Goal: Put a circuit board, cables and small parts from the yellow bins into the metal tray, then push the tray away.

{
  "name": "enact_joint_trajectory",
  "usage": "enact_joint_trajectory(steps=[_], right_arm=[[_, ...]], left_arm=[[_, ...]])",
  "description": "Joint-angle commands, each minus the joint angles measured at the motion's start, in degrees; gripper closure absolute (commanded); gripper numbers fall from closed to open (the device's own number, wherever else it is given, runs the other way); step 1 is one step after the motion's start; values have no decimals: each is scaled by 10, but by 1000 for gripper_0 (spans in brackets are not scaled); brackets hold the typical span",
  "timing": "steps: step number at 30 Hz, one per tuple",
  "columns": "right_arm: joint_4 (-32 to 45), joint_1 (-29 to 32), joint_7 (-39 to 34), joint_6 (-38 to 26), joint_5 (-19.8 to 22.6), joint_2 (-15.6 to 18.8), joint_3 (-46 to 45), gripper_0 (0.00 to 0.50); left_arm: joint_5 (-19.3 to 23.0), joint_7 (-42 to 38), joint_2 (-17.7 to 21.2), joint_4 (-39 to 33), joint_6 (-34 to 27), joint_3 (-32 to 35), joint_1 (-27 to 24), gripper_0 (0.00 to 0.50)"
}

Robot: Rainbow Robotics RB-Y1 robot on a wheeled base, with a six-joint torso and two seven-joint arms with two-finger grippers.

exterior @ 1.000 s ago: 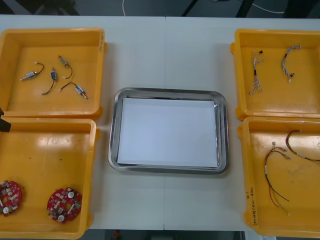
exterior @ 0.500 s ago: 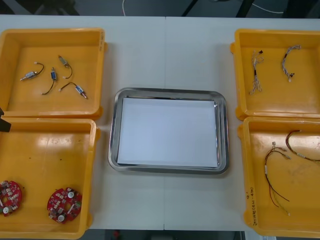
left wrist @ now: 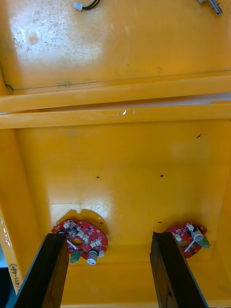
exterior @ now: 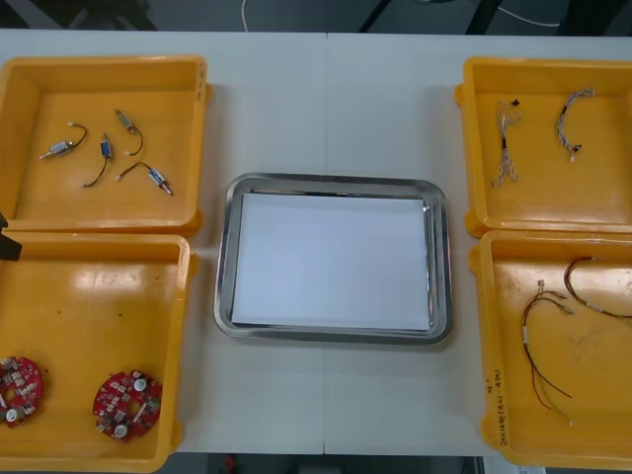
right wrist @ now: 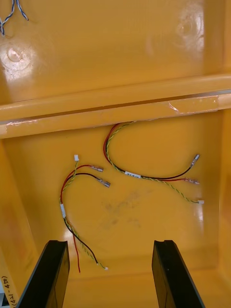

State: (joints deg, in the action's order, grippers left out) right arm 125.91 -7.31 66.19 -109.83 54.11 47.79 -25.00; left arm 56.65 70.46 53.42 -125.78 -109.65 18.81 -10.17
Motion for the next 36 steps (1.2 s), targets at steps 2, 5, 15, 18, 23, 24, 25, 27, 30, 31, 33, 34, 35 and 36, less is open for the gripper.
enact_joint_trajectory(steps=[2,5,15,18,23,24,25,27,30,31,33,34,35,36], right_arm=[[2,7,1,-2,4,-4,-18,0],[2,7,1,-2,4,-4,-18,0],[2,7,1,-2,4,-4,-18,0],[2,7,1,-2,4,-4,-18,0],[2,7,1,-2,4,-4,-18,0],[2,7,1,-2,4,-4,-18,0],[2,7,1,-2,4,-4,-18,0],[2,7,1,-2,4,-4,-18,0],[2,7,1,-2,4,-4,-18,0],[2,7,1,-2,4,-4,-18,0],[2,7,1,-2,4,-4,-18,0],[2,7,1,-2,4,-4,-18,0],[2,7,1,-2,4,-4,-18,0],[2,7,1,-2,4,-4,-18,0]], left_arm=[[-4,45,-4,-14,-4,18,9,0],[-4,45,-4,-14,-4,18,9,0],[-4,45,-4,-14,-4,18,9,0],[-4,45,-4,-14,-4,18,9,0],[-4,45,-4,-14,-4,18,9,0],[-4,45,-4,-14,-4,18,9,0],[-4,45,-4,-14,-4,18,9,0],[-4,45,-4,-14,-4,18,9,0],[-4,45,-4,-14,-4,18,9,0],[-4,45,-4,-14,-4,18,9,0],[-4,45,-4,-14,-4,18,9,0],[-4,45,-4,-14,-4,18,9,0],[-4,45,-4,-14,-4,18,9,0],[-4,45,-4,-14,-4,18,9,0]])
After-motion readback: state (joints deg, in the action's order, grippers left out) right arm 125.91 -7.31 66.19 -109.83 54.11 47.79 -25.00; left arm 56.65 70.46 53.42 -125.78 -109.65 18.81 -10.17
